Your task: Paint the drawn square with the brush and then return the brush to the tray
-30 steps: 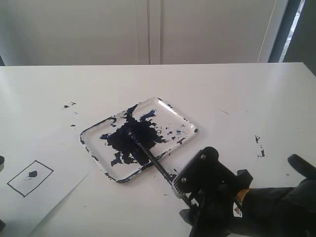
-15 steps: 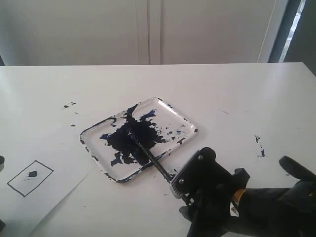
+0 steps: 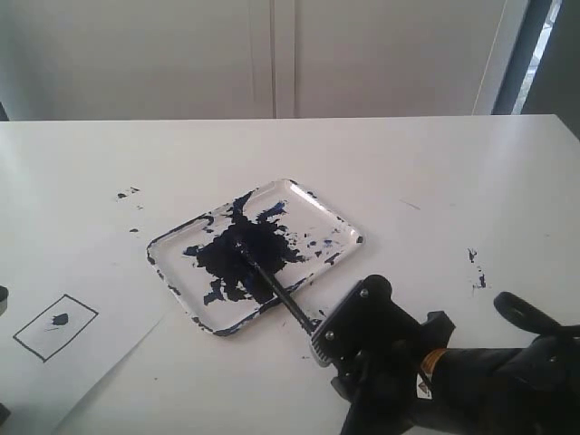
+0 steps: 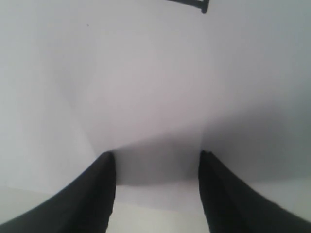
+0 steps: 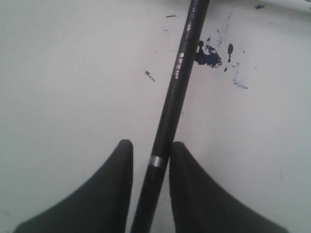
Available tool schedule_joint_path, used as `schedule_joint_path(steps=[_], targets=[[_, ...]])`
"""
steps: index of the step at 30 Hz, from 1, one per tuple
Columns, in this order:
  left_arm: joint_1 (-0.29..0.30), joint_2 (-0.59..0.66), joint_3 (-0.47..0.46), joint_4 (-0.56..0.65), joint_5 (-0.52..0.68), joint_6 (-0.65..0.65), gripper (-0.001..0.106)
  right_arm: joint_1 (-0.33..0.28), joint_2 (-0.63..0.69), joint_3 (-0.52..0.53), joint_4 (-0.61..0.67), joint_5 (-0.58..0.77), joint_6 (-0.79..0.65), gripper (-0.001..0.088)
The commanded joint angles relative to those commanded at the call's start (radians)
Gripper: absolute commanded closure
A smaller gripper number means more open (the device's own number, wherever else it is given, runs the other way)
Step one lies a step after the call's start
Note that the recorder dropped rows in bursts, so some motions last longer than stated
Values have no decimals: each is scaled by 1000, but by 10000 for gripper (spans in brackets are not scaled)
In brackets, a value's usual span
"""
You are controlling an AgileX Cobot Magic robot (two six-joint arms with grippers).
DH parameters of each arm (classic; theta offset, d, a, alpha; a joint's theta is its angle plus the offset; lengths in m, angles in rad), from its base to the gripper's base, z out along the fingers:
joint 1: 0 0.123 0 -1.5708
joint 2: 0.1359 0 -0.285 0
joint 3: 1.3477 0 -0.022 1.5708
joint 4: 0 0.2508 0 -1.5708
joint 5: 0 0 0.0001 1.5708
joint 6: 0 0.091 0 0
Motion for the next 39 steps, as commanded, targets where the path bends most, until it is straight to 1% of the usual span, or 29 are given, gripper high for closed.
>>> schedule_joint_path(steps=[12,19,21,24,28,30,34,36,37,39], targets=[[0,0,0,0,0,0,490,0,0,-2,4,-42,0,862],[0,0,0,0,0,0,490,0,0,-2,162,-71,4,868],[0,0,0,0,0,0,490,0,0,-2,187,-67,4,868],[0,0,0,0,0,0,490,0,0,-2,189,-52,10,868],[0,0,0,0,0,0,490,0,-21,-2,197,-32,61,868],[0,0,0,0,0,0,490,0,-46,-2,197,-2,79,868],[0,0,0,0,-2,0,490,0,-151,-2,200,86,116,868],[0,0,0,0,0,0,490,0,-208,-19,200,155,116,868],[0,0,0,0,0,-2,490,-2,-245,-40,200,224,113,868],[0,0,0,0,0,-2,490,-20,-285,-82,202,312,110,868]])
